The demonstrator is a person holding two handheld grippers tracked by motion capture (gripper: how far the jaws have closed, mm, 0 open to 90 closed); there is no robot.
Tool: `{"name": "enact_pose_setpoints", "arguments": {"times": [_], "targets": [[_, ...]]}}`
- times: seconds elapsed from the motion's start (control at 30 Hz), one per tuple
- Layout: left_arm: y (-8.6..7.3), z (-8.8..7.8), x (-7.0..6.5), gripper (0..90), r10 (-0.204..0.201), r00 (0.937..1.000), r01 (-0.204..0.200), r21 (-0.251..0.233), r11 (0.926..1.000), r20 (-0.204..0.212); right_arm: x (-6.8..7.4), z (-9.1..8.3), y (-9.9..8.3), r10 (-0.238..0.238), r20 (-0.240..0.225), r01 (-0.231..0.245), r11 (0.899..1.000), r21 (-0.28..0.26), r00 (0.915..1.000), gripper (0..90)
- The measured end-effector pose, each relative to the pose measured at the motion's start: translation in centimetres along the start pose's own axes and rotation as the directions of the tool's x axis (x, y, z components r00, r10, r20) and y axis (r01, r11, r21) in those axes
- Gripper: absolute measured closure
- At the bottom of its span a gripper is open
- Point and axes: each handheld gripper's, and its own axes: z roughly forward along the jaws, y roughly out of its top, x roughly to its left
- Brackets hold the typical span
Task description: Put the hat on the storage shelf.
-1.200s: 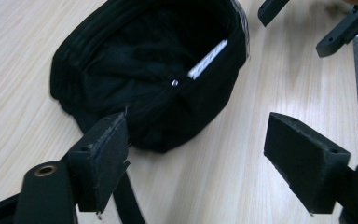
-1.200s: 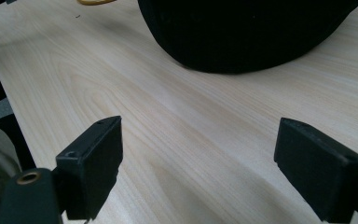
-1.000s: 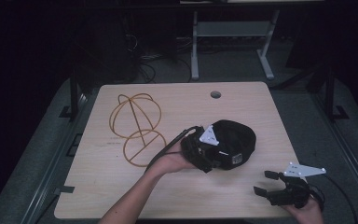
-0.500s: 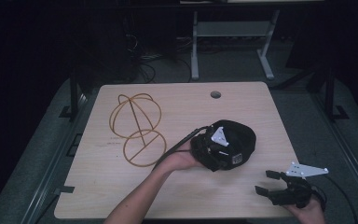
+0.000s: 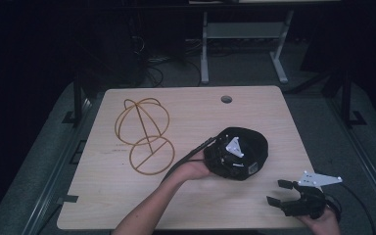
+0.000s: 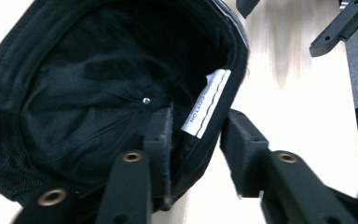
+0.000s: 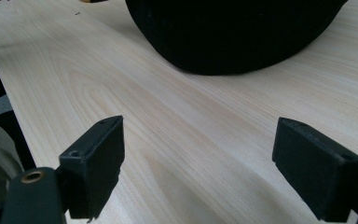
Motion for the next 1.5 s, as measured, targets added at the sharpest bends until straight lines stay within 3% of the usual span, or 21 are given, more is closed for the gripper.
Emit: {"name": "enact_pose_setpoints", "arguments": {"times": [0.07,0.17,0.3,0.47,0.63,0.87,0.9,0.93,0.97,1.03,1.07,1.17,1.23,1.5], "targets": [[-0.1,0.0,0.1,73.9,-0.005,0.9999,0.005,-0.005,1.0,0.013,0.0,0.0,0.1,-0.006,0.002,0.006,1.0,0.007,1.0,16.9],[-0.2,0.0,0.0,77.5,-0.014,0.9996,0.015,-0.015,0.9998,0.023,0.0,-0.1,0.2,-0.002,-0.001,0.002,1.0,-0.012,1.0,17.1],[-0.1,-0.4,0.0,79.6,-0.02,0.9993,0.021,-0.028,0.9994,0.03,0.2,-0.2,0.4,0.008,-0.011,-0.008,0.999,-0.042,0.9999,18.8],[0.0,-1.8,0.4,80.2,-0.052,0.997,0.057,-0.091,0.9943,0.057,0.9,-0.3,0.9,-0.013,-0.021,0.011,0.997,-0.075,0.9997,20.7],[0.4,-3.0,0.4,80.2,-0.064,0.9967,0.07,-0.125,0.9896,0.049,1.3,-0.3,1.5,-0.022,-0.028,0.018,0.994,-0.112,0.9994,20.7],[1.5,-6.0,0.9,80.5,-0.098,0.9927,0.111,-0.217,0.9699,0.071,2.1,-0.1,3.2,-0.056,-0.029,0.05,0.986,-0.162,0.998,21.2],[1.5,-6.0,0.9,80.5,-0.098,0.9927,0.111,-0.217,0.9699,0.071,2.1,-0.1,3.2,-0.056,-0.029,0.05,0.986,-0.162,0.998,21.2],[1.6,-6.4,1.0,80.5,-0.102,0.9918,0.118,-0.236,0.9647,0.077,2.2,0.0,3.7,-0.067,-0.025,0.061,0.982,-0.178,0.9975,21.0],[1.7,-7.3,1.2,80.6,-0.118,0.9884,0.14,-0.269,0.953,0.096,2.3,0.1,3.9,-0.071,-0.024,0.066,0.98,-0.187,0.9972,21.0],[1.7,-7.6,1.3,80.6,-0.126,0.987,0.149,-0.279,0.9487,0.1,2.4,0.3,4.3,-0.075,-0.027,0.068,0.977,-0.203,0.9968,20.6],[1.6,-8.1,1.5,80.6,-0.134,0.9854,0.16,-0.295,0.9422,0.105,2.5,0.4,4.5,-0.078,-0.029,0.07,0.975,-0.209,0.9965,20.1],[1.6,-8.4,1.5,80.5,-0.132,0.9849,0.161,-0.305,0.9386,0.112,2.7,0.6,4.9,-0.094,-0.034,0.084,0.97,-0.228,0.995,19.5],[1.5,-8.6,1.5,80.5,-0.133,0.9836,0.166,-0.321,0.9324,0.121,3.1,1.0,5.5,-0.097,-0.034,0.086,0.965,-0.248,0.9946,18.8],[2.8,-8.1,0.6,80.6,-0.094,0.9822,0.145,-0.339,0.9296,0.163,3.5,2.3,6.2,-0.105,-0.014,0.097,0.954,-0.284,0.9944,19.5]]}}
